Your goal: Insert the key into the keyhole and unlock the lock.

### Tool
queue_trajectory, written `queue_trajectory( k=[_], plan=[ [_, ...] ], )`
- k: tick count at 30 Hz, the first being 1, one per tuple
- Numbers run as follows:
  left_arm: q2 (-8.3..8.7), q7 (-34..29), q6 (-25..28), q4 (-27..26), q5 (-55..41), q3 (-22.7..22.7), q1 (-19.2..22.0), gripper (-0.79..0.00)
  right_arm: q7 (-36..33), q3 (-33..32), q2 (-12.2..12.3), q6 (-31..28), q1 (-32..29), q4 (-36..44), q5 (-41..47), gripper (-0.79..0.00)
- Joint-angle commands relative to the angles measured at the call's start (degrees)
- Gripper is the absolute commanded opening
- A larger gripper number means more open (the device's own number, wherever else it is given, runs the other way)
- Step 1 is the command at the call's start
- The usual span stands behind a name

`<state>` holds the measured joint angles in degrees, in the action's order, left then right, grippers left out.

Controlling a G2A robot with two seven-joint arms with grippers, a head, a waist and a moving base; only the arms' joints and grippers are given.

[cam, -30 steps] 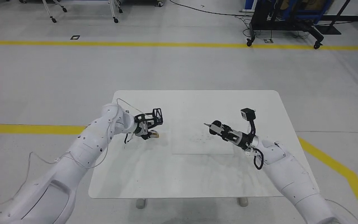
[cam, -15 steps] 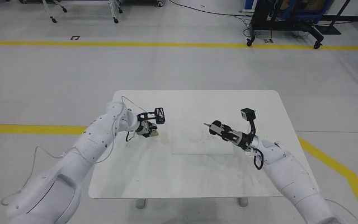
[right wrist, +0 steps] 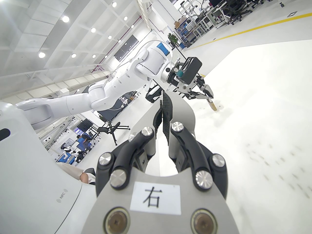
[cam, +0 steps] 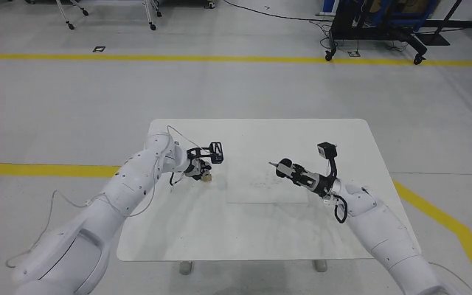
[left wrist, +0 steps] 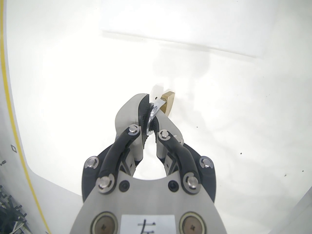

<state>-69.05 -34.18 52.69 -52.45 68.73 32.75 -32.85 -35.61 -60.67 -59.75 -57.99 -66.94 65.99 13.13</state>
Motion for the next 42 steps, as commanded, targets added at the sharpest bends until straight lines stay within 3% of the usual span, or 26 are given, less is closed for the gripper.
queue_trajectory(
  k=[1, 5, 6, 8, 10, 13, 27, 30, 34, 38, 40, 42],
  plan=[
    [0.0, 0.08, -0.04, 0.14, -0.04, 0.01, 0.01, -0.785, 0.0, 0.0, 0.0, 0.0, 0.0, 0.0, 0.0, -0.785],
    [0.0, 0.08, -0.04, 0.14, -0.04, 0.01, 0.01, -0.785, 0.0, 0.0, 0.0, 0.0, 0.0, 0.0, 0.0, -0.785],
    [0.04, 2.6, -0.58, -0.05, -1.92, 0.88, -0.51, -0.785, 0.0, 0.0, 0.0, 0.0, 0.0, 0.0, 0.0, -0.785],
    [0.44, 10.25, 5.31, 2.71, -11.79, 3.7, -1.34, -0.785, 0.99, 0.03, -0.1, 1.1, -0.26, 1.02, -0.11, -0.785],
    [0.97, 14.97, 5.31, 4.02, -22.59, 3.98, -1.53, -0.785, 2.6, 0.31, -0.37, 1.86, -0.58, 2.42, -0.32, -0.785],
    [2.29, 15.35, 5.31, 4.06, -39.33, 2.56, -0.9, -0.785, 4.8, 1.32, -0.98, 2.49, -0.51, 3.32, -0.3, -0.785],
    [2.29, 15.35, 5.31, 4.06, -39.33, 2.56, -0.9, -0.785, 4.8, 1.32, -0.98, 2.49, -0.51, 3.32, -0.3, -0.785],
    [2.19, 14.64, 1.79, 2.54, -38.6, 2.3, -2.41, -0.785, 4.8, 1.32, -0.98, 2.49, -0.51, 3.32, -0.3, -0.785],
    [1.63, 9.26, 4.56, 3.9, -53.24, 1.98, -4.34, -0.785, 5.8, 1.2, -1.07, 3.71, -1.16, 5.25, -1.14, -0.785],
    [0.47, -9.51, -1.19, 6.24, -74.85, 0.1, -1.68, -0.785, 6.81, 0.9, -1.17, 4.43, -2.04, 6.54, -1.6, -0.785],
    [0.18, -14.97, -2.17, 7.13, -77.37, -0.19, 0.18, -0.785, 7.11, 0.81, -1.21, 5.18, -2.67, 6.84, 0.12, -0.785],
    [0.18, -14.97, -2.17, 7.13, -77.37, -0.19, 0.18, -0.785, 7.07, 0.79, -1.21, 5.35, -2.79, 6.87, 0.73, -0.785]
  ],
)
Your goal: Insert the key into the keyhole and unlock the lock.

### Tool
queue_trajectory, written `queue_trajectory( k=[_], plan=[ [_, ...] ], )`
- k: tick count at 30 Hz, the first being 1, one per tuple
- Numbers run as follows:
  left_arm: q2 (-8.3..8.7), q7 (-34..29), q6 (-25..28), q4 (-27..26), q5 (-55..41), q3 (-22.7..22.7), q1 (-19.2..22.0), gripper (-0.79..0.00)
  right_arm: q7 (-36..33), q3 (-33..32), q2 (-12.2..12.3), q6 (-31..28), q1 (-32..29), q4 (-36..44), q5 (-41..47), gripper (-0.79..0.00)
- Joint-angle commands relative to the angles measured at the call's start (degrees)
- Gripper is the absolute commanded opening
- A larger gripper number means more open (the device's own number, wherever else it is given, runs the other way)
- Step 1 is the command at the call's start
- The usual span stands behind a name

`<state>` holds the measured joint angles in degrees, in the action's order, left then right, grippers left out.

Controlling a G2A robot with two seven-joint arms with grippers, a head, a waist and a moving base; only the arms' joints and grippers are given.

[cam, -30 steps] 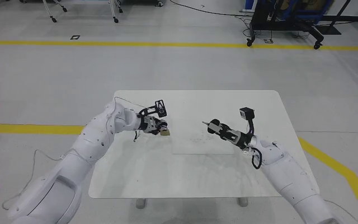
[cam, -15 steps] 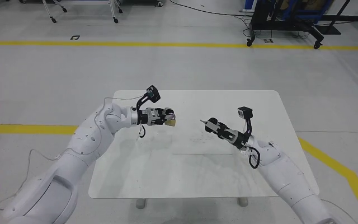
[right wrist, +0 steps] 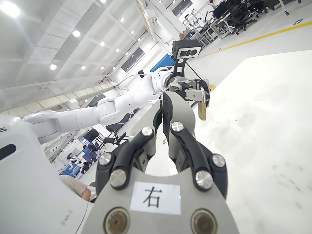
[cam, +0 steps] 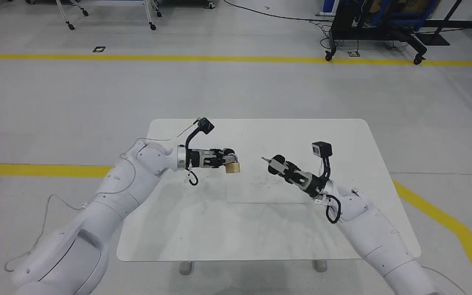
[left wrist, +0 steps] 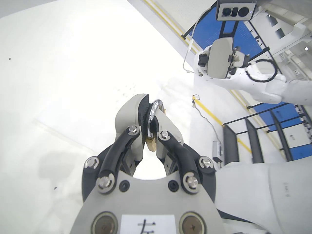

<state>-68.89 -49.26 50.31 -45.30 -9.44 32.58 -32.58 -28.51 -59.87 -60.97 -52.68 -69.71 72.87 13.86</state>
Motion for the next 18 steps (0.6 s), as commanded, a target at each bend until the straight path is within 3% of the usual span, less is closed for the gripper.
queue_trajectory(
  k=[1, 7, 9, 11, 13, 15, 18],
  plan=[
    [0.02, 0.11, 0.21, -0.02, 0.8, -0.01, -0.09, -0.785, -0.03, 0.0, 0.0, 0.04, -0.02, 0.0, -0.01, -0.785],
    [0.02, 0.11, 0.21, -0.02, 0.8, -0.01, -0.09, -0.785, -0.03, 0.0, 0.0, 0.04, -0.02, 0.0, -0.01, -0.785],
    [-0.13, 0.81, -2.21, -0.24, -2.11, 0.09, -1.9, -0.785, -0.03, 0.0, 0.0, 0.04, -0.02, 0.0, -0.01, -0.785],
    [-0.6, -2.54, -11.26, -0.56, -16.39, 1.52, -4.11, -0.785, -0.03, 0.0, 0.0, 0.04, -0.02, 0.0, -0.01, -0.785],
    [-1.14, -10.12, -25.39, 0.4, -32.52, 3.63, -4.94, -0.785, 1.46, -0.43, -0.05, 1.82, -0.39, 0.62, -1.65, -0.785],
    [-1.66, -13.46, -35.77, 2.89, -38.61, 4.48, -4.07, -0.785, 2.69, -0.7, -0.11, 2.37, -1.06, 1.4, -3.12, -0.785],
    [-2.85, -13.52, -44.45, 5.01, -42.55, 4.55, -3.32, -0.785, 3.83, -1.41, -0.1, 2.32, -1.92, 1.94, -4.76, -0.785]
  ],
)
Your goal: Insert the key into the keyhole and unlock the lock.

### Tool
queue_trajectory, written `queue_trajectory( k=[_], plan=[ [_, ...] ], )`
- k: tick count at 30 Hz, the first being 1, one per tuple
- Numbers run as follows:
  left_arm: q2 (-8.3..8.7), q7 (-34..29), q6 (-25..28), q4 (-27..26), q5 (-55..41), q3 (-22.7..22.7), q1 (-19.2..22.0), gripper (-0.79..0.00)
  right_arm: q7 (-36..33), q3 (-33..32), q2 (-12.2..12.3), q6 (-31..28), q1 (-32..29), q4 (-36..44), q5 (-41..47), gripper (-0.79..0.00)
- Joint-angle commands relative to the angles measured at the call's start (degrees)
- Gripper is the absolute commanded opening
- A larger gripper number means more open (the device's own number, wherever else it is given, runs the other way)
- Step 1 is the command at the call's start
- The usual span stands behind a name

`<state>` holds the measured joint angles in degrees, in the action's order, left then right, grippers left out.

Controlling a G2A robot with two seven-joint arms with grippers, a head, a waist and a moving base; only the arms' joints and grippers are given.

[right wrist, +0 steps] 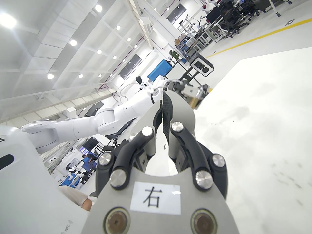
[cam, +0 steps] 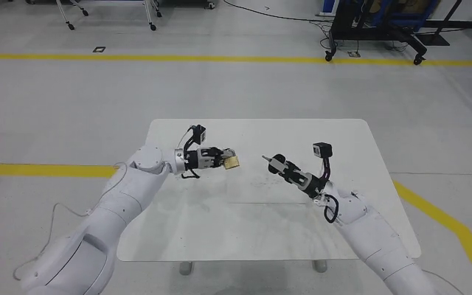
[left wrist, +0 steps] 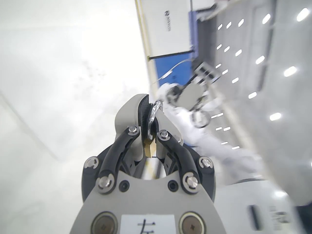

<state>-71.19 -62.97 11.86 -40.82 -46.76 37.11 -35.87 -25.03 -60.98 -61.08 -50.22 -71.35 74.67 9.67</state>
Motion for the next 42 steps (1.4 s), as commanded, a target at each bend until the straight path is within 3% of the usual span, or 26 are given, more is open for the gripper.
queue_trajectory(
  k=[1, 6, 10, 14, 26, 29, 31, 34, 36, 40, 42],
  plan=[
    [-0.96, 0.32, -8.05, 1.18, -6.13, -0.04, 0.25, -0.785, 0.86, -0.63, 0.02, -0.38, -0.57, 0.25, -0.91, -0.785],
    [-3.27, -0.87, -18.31, 3.71, -10.27, -0.81, 1.36, -0.785, 4.07, -2.76, 0.08, -1.74, -2.01, 0.66, -2.63, -0.785],
    [-4.99, -3.09, -21.95, 5.49, -9.62, -2.36, 2.47, -0.785, 7.33, -4.52, 0.08, -2.27, -3.43, 1.98, -5.35, -0.785],
    [-6.37, -7.82, -21.73, 6.56, -11.47, -2.65, 2.13, -0.785, 7.1, -4.36, 0.0, -1.91, -3.67, 2.28, -3.89, -0.785],
    [-6.37, -7.82, -21.73, 6.56, -11.47, -2.65, 2.13, -0.785, 7.55, -4.65, -0.04, -2.16, -3.71, 2.78, -5.22, -0.785],
    [-6.37, -7.45, -21.83, 6.47, -11.48, -2.64, 1.91, -0.785, 7.65, -6.27, 0.08, -3.62, -2.46, 2.94, -14.19, -0.785],
    [-6.42, -5.41, -24.74, 5.66, -11.26, -2.65, 0.96, -0.785, 8.72, -8.29, 0.26, -3.51, -1.65, 4.93, -24.57, -0.785],
    [-6.49, -2.26, -31.01, 5.74, -8.16, -3.76, 0.75, -0.785, 15.65, -11.45, 0.25, -2.23, -3.56, 8.86, -38.6, -0.785],
    [-6.59, -1.23, -35.44, 6.02, -7.42, -4.15, 0.54, -0.785, 19.33, -13.02, 0.28, 0.71, -4.98, 11.46, -48.5, -0.785],
    [-6.74, 0.35, -38.1, 5.79, -6.87, -3.8, 0.41, -0.785, 24.18, -14.47, 0.58, 5.59, -7.56, 16.84, -68.4, -0.785],
    [-6.83, 0.8, -38.68, 5.54, -7.01, -3.42, 0.39, -0.785, 24.7, -14.66, 0.77, 12.86, -9.23, 21.07, -81.05, -0.785]
  ],
)
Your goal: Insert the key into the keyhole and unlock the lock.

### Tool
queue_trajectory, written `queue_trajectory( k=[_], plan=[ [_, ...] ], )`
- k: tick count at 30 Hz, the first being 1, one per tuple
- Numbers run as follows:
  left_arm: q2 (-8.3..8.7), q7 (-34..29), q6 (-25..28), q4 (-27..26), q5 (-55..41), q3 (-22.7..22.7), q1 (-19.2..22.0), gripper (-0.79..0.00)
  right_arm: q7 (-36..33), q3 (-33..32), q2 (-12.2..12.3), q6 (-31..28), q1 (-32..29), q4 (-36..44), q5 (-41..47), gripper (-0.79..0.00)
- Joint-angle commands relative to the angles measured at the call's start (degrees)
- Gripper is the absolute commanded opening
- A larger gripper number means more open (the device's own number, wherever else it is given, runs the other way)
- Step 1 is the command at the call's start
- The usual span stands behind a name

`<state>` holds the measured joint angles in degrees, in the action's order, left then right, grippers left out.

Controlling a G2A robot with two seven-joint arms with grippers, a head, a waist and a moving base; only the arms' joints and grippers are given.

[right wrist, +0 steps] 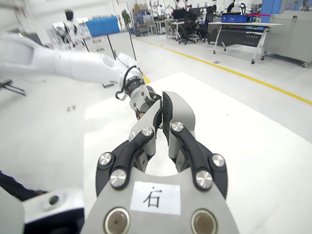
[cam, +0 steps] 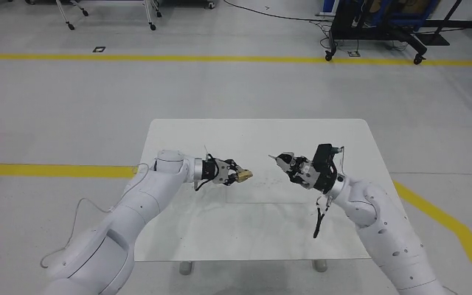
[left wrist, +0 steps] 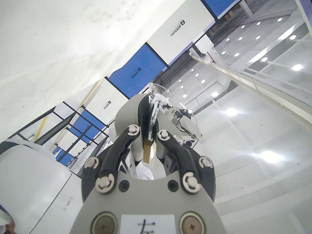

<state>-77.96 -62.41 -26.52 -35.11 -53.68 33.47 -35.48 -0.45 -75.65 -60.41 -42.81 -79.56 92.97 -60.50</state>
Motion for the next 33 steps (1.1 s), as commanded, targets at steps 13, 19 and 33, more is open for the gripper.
queue_trajectory(
  k=[13, 19, 33],
  plan=[
    [-1.76, 9.14, -4.41, -3.77, 2.72, 0.32, 1.14, -0.785, -0.63, 7.98, 0.67, 22.47, -8.71, 19.95, -56.47, -0.785],
    [-1.84, 8.69, -3.81, -3.55, 2.07, 0.71, 0.9, -0.785, -3.85, 9.84, 0.16, 26.96, -9.53, 21.55, -58.07, -0.785],
    [-1.53, 9.97, -1.83, -6.28, 1.95, 2.25, -0.85, -0.785, -1.57, 5.9, 0.11, 31.69, -10.95, 20.19, -53.63, -0.785]
  ],
)
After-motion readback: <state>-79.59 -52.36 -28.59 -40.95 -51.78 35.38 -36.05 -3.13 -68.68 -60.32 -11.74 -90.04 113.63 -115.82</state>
